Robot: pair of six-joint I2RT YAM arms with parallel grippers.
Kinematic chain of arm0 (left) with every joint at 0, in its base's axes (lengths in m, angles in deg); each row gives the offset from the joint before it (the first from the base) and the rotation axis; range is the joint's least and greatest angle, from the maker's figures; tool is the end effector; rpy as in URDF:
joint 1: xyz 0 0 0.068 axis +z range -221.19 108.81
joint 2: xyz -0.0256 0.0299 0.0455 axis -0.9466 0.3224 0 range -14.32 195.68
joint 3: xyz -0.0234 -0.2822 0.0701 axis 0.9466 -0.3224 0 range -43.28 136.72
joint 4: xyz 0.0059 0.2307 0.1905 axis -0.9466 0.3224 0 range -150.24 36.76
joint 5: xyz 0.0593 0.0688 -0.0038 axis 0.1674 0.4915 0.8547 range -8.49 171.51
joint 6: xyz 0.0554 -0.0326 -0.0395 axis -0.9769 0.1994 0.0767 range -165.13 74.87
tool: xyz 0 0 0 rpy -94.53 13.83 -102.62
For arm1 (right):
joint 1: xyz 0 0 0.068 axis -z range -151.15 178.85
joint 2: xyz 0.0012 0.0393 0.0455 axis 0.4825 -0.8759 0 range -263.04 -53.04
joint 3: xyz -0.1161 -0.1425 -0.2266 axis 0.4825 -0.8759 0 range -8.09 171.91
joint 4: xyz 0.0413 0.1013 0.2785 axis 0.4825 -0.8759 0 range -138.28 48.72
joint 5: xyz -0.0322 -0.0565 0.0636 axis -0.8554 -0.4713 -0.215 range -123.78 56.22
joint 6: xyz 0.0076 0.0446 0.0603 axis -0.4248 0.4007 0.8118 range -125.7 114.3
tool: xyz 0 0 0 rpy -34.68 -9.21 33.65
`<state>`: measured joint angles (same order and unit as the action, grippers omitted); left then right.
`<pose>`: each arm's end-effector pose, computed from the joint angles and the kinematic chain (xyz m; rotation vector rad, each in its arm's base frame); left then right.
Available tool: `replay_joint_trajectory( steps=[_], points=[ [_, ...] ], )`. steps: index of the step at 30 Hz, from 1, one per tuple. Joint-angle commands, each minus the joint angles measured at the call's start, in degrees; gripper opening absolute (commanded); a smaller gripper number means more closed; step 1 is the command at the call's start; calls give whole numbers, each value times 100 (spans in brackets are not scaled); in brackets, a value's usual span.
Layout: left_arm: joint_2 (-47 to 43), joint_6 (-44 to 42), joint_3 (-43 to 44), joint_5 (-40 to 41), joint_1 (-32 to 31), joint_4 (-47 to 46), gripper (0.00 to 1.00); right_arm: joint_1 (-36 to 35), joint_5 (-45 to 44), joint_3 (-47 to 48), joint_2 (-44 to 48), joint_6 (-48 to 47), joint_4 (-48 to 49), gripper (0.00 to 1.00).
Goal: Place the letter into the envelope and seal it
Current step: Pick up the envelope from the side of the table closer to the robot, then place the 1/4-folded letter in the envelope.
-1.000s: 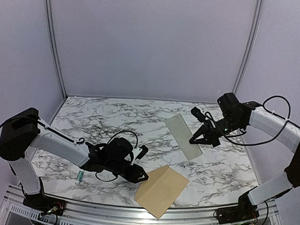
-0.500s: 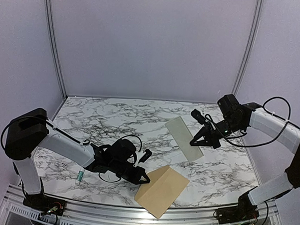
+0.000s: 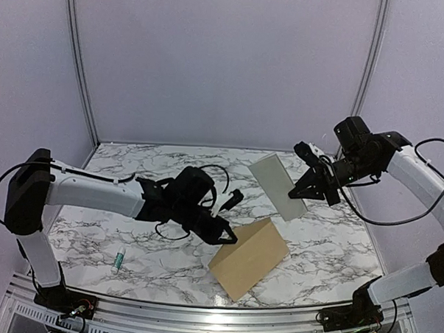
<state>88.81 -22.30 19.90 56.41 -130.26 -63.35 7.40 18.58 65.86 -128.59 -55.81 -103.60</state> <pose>0.2064 -0.3972 0.1737 1.0158 2.2316 -1.2088 0.2472 0.1511 0.3387 -1.5692 1.7260 0.9711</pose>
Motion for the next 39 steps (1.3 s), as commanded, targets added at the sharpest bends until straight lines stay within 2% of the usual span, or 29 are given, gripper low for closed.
replay_joint_trajectory(
  steps=[1, 7, 12, 15, 21, 28, 31, 35, 39],
  points=[
    [-125, -1557, 1475, 86, 95, 2659, 0, -445, 83, 819, 262, -744, -783, 0],
    [361, -2544, 2659, -1219, 519, 4146, 0, -1325, -319, 1299, 394, -879, -911, 0],
    [758, -3208, 3575, -1611, 526, 5263, 0, -1872, -719, 1451, 317, -1371, -1210, 1],
    [953, -3311, 3898, -1606, 517, 5695, 0, -2287, -1020, 1496, 150, -1456, -1242, 1],
    [846, -3401, 4010, -1551, 466, 5852, 0, -3026, -1564, 1477, -295, -1200, -1011, 0],
    [828, -3502, 3914, -1665, 390, 5857, 0, -3046, -1494, 1185, -623, -319, -72, 0],
    [856, -3509, 3913, -1642, 345, 5862, 0, -3044, -1613, 1254, -821, 8, -48, 0],
    [883, -3128, 3979, -1091, 332, 5824, 0, -3047, -1899, 1485, -1071, 213, -396, 0],
    [780, -2391, 3832, -520, 322, 5326, 0, -3042, -2261, 1300, -1023, 413, -397, 0]
  ],
)
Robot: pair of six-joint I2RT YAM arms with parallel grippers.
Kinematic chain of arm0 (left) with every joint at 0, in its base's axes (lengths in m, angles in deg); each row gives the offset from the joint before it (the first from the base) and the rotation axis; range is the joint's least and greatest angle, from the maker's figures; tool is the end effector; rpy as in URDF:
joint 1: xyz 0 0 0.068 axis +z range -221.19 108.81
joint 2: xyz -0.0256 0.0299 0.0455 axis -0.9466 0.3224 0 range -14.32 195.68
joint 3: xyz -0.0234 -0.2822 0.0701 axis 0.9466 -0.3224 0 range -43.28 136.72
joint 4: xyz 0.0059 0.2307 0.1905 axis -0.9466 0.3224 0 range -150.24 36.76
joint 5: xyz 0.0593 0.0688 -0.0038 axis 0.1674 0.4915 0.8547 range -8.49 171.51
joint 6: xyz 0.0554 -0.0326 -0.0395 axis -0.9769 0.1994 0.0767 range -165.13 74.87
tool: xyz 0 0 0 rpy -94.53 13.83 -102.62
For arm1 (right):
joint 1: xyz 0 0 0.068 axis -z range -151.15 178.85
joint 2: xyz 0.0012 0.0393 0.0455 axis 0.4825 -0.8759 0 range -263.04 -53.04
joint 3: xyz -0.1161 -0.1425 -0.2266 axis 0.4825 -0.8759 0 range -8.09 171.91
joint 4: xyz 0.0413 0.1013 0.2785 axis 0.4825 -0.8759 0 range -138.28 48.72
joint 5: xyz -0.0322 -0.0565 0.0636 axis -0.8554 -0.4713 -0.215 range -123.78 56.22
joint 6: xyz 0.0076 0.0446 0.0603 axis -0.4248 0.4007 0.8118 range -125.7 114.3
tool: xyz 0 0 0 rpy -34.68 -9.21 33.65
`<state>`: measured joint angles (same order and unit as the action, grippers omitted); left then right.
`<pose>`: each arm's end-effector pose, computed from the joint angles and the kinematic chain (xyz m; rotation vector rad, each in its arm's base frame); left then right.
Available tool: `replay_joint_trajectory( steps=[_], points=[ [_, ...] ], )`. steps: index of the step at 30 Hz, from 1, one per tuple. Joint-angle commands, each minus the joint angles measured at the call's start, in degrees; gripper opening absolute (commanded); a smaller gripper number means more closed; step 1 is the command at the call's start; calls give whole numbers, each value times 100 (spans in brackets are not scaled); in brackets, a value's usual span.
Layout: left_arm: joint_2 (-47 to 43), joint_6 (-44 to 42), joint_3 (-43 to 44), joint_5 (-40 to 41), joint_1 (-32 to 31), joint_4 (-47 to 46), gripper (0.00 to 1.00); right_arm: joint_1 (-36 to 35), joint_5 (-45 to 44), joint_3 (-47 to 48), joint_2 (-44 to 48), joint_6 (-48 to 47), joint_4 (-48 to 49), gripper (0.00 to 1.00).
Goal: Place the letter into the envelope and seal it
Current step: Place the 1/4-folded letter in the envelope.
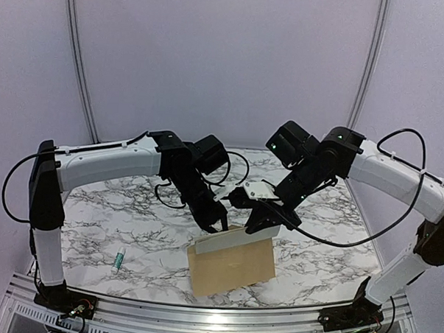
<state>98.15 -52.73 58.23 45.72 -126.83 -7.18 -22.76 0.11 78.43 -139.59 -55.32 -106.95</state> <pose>0.2370 -0.4128 0.2673 1.6363 2.2621 -1.0825 0.1835 0.2885 0.3408 -2.1333 1.5292 0.8077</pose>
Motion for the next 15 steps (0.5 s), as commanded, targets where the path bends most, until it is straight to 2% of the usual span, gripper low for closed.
replay_joint_trajectory(
  steps=[1, 5, 15],
  points=[
    [-183, 791, -60, 580, -33, -410, 0, -30, -541, -18, 96, 405, -56, 0],
    [-262, 1270, -210, 644, -73, -762, 0, -30, -836, -243, 197, 543, -22, 0],
    [-129, 1244, -205, 397, -261, -933, 0, -26, -1251, -417, 298, 460, -33, 0]
  ],
)
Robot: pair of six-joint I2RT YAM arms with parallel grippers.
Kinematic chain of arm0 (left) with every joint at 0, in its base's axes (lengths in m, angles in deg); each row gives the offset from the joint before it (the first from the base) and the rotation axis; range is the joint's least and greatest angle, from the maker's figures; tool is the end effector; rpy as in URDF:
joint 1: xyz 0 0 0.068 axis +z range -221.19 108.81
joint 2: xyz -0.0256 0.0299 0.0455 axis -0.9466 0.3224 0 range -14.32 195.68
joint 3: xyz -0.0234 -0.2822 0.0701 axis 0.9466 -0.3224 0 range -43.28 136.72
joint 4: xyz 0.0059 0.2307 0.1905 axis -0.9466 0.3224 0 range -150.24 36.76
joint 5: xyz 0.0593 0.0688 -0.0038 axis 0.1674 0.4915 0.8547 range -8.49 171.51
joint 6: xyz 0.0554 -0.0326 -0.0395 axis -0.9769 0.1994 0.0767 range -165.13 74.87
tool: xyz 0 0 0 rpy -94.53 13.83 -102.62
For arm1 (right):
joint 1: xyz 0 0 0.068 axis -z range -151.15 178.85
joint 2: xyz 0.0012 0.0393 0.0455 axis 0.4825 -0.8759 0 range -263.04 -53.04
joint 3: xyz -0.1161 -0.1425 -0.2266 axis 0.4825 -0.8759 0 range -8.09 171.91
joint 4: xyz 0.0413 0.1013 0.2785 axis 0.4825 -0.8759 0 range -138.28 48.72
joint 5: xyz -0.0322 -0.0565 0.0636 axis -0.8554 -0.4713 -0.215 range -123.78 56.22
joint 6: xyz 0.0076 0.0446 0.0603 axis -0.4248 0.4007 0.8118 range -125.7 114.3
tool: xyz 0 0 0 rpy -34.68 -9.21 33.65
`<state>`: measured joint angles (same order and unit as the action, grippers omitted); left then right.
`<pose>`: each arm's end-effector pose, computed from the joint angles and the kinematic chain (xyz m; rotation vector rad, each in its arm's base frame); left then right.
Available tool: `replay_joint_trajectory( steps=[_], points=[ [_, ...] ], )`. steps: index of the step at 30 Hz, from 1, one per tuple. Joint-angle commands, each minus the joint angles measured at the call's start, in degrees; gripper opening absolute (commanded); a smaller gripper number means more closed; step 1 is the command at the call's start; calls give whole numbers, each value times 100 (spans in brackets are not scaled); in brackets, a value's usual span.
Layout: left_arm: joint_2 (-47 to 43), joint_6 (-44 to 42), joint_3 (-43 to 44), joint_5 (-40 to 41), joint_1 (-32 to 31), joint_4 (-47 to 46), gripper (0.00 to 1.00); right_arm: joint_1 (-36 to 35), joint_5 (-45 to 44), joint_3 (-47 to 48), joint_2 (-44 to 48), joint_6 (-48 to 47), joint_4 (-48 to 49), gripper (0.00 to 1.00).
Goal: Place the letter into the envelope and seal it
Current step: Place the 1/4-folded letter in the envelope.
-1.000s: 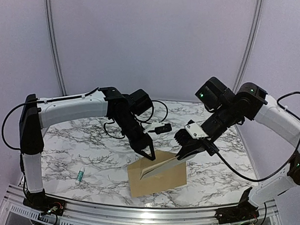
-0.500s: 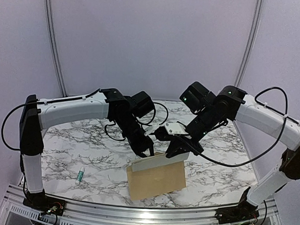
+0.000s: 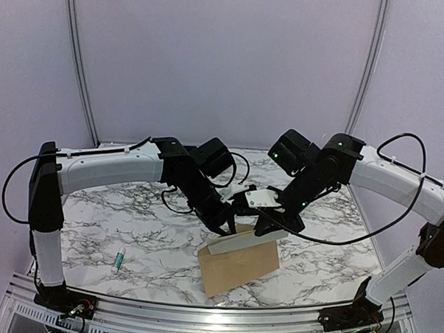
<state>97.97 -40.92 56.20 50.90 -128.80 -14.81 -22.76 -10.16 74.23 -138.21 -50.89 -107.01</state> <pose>0.2332 -0.4282 0.2617 1.4262 2.3595 -1.0470 0.1863 0.2760 0.3186 -2.1147 1.7331 0.5993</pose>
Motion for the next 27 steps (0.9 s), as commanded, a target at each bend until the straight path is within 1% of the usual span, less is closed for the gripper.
replay_joint_trajectory(
  steps=[1, 27],
  points=[
    [-97, 71, 7, -149, -73, -180, 0, -30, -256, -1, 154, 5, -31, 0],
    [-17, 105, 117, -532, -119, -351, 0, -37, -95, -212, -110, -105, 244, 0]
  ],
)
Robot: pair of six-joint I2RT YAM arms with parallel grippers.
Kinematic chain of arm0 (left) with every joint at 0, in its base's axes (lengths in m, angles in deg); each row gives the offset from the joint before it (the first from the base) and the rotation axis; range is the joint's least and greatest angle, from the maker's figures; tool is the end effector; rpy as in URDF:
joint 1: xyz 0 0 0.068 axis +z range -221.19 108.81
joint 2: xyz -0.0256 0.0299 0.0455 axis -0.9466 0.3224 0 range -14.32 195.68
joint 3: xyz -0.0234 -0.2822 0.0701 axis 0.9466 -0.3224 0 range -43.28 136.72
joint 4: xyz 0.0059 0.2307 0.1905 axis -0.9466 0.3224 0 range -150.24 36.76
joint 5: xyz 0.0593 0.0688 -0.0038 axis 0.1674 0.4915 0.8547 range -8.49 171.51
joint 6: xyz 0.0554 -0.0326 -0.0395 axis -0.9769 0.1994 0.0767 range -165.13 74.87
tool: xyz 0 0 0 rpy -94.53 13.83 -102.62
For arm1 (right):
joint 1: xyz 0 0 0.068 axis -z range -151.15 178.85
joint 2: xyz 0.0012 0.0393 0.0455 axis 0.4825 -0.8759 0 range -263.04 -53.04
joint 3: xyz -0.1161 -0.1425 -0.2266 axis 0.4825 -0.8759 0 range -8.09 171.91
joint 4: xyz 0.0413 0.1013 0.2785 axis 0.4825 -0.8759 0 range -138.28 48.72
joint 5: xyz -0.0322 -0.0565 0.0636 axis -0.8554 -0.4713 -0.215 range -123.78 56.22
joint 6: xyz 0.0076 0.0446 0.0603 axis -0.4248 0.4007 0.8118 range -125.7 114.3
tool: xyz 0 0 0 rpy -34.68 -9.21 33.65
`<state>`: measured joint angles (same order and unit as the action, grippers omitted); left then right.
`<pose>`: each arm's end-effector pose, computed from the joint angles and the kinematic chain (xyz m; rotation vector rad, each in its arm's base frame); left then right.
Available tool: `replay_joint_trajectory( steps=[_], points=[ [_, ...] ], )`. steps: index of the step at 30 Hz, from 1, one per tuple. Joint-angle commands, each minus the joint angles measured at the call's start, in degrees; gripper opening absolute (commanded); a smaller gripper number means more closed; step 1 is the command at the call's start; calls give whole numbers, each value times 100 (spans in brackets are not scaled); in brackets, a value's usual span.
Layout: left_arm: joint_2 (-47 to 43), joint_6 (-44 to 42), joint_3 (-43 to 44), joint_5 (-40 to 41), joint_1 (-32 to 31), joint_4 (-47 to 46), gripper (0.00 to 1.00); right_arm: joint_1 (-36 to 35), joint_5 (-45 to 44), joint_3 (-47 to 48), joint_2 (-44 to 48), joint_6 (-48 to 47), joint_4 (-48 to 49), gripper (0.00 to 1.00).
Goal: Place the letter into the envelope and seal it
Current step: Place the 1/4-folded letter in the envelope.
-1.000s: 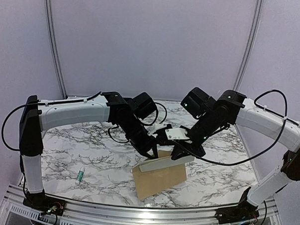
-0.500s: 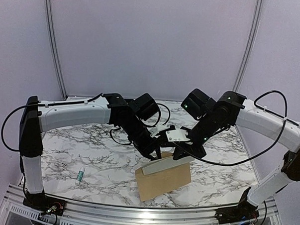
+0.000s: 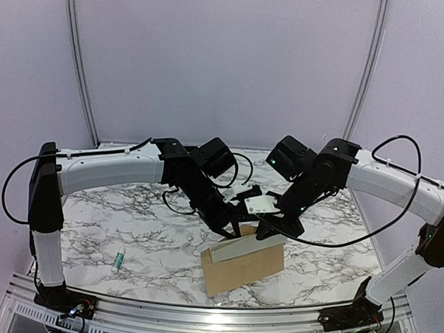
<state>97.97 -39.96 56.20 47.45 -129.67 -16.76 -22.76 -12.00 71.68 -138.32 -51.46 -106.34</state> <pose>0.2252 -0.4356 0.2657 1.4482 2.3215 -1.1443 0.1867 0.2735 0.3029 -2.1418 1.7612 0.5567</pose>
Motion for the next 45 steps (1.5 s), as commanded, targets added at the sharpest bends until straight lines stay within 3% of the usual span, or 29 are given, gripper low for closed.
replay_joint_trajectory(
  steps=[1, 26, 45],
  points=[
    [-15, 10, 121, -196, -32, -162, 0, -34, 116, 49, -117, -54, 193, 0],
    [-12, -297, -14, -851, -50, -315, 0, -41, 465, -510, -25, -330, 756, 0],
    [-28, -486, -121, -1362, 29, -320, 0, -48, 689, -216, 389, -739, 641, 0]
  ],
)
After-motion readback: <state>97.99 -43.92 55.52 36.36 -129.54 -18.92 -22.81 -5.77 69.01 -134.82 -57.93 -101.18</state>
